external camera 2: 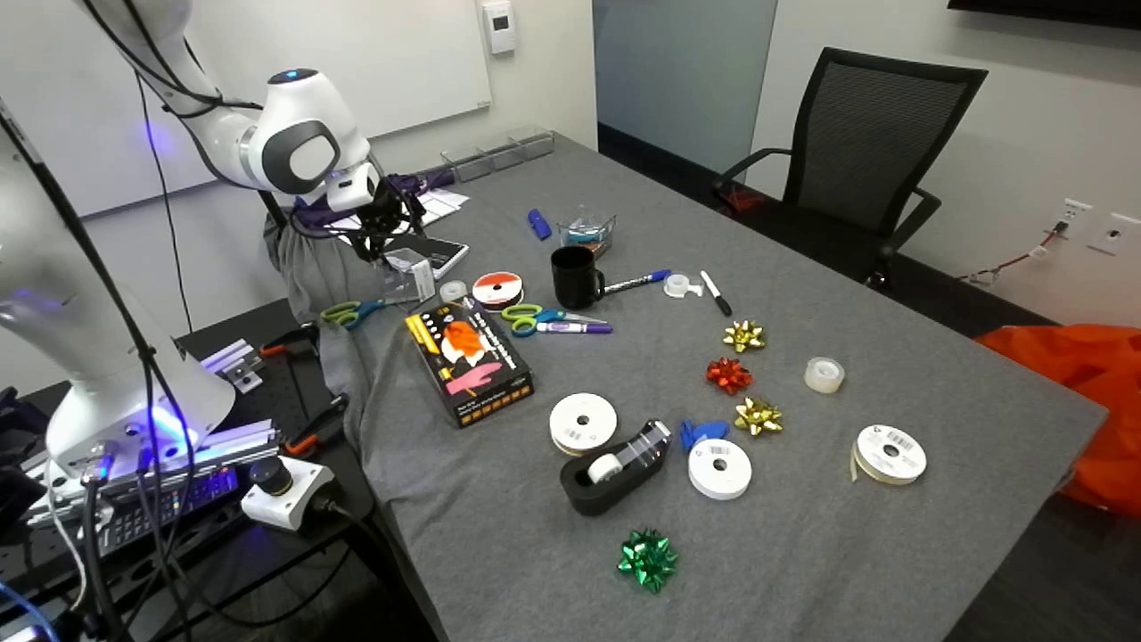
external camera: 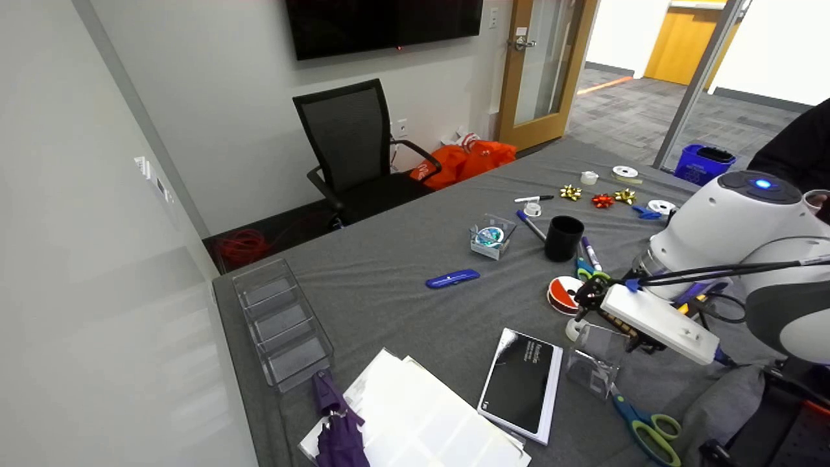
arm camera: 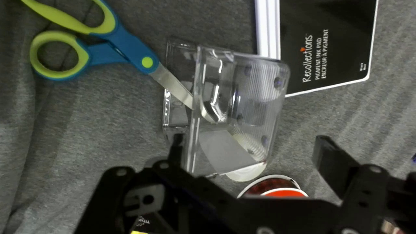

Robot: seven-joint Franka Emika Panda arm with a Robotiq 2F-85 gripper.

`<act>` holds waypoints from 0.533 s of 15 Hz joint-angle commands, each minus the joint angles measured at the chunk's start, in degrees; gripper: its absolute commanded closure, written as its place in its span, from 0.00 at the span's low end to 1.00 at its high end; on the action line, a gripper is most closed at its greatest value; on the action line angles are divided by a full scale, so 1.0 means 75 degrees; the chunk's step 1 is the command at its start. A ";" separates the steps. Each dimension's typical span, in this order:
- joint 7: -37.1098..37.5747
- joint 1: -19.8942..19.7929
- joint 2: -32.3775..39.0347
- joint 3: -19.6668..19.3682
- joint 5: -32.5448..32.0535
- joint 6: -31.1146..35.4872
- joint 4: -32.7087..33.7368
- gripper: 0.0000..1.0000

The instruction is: Put the container upright

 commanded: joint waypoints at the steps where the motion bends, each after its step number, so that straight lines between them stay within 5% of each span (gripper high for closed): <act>1: 0.0644 0.0058 0.0218 -0.0520 -0.1189 0.1047 0.0000 0.00; 8: 0.1182 0.0134 0.0138 -0.1345 -0.2590 0.1838 0.0012 0.00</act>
